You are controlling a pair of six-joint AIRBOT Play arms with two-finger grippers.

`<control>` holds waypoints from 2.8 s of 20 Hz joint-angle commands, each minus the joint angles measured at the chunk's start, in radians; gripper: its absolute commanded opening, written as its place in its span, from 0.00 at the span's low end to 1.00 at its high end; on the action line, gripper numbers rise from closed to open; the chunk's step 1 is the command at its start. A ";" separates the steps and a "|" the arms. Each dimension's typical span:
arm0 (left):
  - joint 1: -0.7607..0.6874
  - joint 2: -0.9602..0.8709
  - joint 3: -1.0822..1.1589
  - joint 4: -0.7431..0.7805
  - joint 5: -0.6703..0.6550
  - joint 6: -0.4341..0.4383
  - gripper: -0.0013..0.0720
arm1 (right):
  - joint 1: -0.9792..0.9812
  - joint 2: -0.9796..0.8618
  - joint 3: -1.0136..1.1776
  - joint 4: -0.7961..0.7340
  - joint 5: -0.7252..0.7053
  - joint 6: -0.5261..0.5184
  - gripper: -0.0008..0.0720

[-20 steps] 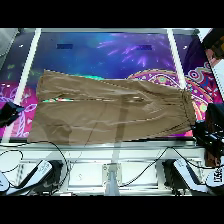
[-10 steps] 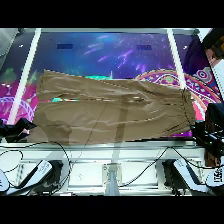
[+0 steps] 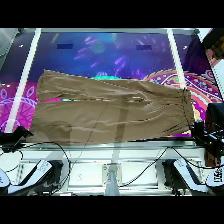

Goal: Fold the clothes and pants, and hang the long-sleeved shirts on hangers.

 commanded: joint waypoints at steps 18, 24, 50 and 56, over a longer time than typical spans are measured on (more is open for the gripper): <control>0.059 0.000 -0.138 -0.179 0.205 0.025 0.04 | 0.000 0.003 0.003 0.000 0.047 -0.001 0.06; 0.059 0.032 -0.137 -0.179 0.177 0.032 0.04 | 0.000 0.004 0.084 -0.016 0.203 -0.079 0.06; -0.251 0.220 0.429 -0.090 0.038 -0.070 0.03 | 0.422 0.163 0.837 -0.757 0.864 0.275 0.06; -0.251 0.220 0.438 -0.076 0.020 -0.070 0.03 | 0.422 0.163 0.867 -0.751 0.905 0.276 0.06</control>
